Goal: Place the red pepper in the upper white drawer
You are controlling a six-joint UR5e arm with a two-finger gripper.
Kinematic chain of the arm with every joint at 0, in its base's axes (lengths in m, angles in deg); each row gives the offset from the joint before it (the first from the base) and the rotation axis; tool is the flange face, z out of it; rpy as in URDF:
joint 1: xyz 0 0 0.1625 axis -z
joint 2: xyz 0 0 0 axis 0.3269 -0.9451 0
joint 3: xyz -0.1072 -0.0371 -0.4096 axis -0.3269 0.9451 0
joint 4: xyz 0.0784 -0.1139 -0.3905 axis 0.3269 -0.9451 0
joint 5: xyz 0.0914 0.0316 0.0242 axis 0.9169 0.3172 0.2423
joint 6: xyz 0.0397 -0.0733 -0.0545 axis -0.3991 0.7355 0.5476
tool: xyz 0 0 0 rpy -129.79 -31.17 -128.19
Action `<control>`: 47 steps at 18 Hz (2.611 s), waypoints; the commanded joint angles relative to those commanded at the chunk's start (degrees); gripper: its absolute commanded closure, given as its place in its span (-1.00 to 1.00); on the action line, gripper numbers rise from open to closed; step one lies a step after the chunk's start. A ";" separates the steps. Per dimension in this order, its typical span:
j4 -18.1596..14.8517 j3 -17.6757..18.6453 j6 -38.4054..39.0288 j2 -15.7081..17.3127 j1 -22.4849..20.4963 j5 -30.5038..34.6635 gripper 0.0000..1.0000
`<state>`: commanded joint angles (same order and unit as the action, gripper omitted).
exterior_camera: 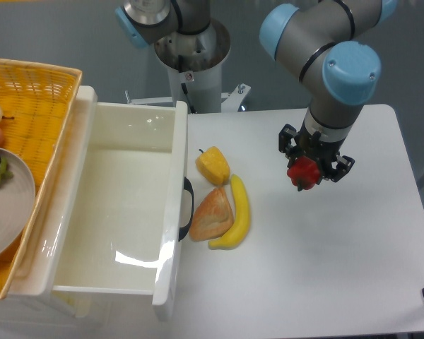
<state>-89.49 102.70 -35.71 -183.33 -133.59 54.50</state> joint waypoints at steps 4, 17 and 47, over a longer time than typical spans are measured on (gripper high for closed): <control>0.26 0.09 0.00 0.00 0.00 0.00 0.85; -1.49 -0.18 4.74 8.26 3.69 -3.16 0.85; 1.23 0.18 9.06 11.43 23.55 -13.71 0.87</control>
<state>-88.26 102.87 -26.65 -171.90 -110.03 40.79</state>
